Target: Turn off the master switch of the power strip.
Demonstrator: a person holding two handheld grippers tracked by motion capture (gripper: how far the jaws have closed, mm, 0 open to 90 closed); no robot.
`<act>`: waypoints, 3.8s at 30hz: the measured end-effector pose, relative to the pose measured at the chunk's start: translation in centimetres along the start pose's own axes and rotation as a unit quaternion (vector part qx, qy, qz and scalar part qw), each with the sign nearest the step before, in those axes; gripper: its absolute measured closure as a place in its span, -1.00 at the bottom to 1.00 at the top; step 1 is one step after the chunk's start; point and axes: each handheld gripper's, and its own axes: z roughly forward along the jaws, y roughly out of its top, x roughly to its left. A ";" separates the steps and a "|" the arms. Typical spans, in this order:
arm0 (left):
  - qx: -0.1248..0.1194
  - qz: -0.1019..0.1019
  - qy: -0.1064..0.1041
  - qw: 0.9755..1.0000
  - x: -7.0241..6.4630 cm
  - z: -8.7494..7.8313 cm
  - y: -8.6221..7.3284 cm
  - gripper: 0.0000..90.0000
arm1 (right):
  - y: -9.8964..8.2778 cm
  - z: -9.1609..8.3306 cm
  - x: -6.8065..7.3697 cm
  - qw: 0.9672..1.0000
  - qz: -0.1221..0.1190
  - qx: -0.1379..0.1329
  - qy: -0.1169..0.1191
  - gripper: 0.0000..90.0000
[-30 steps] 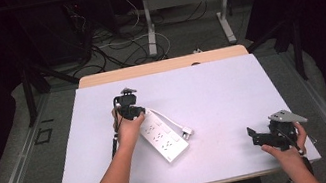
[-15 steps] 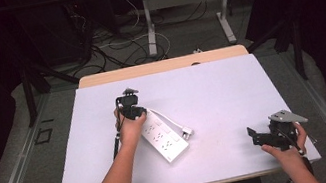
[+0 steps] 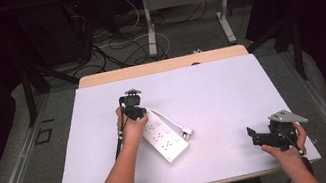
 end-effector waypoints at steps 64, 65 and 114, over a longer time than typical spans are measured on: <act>-0.023 -0.063 -0.040 0.997 1.9 -1.5 0.2 0.73 | 0.0 -0.1 -0.3 1.000 0.000 0.002 0.001 -0.87; -0.023 -0.061 -0.042 0.997 1.8 -1.5 0.2 0.71 | 0.0 -0.2 -0.3 1.000 0.000 0.006 -0.001 -0.87; -0.065 0.076 -0.088 0.991 -2.1 -4.2 -0.8 -0.31 | 0.0 -0.2 -0.2 1.000 0.005 0.001 0.001 -0.87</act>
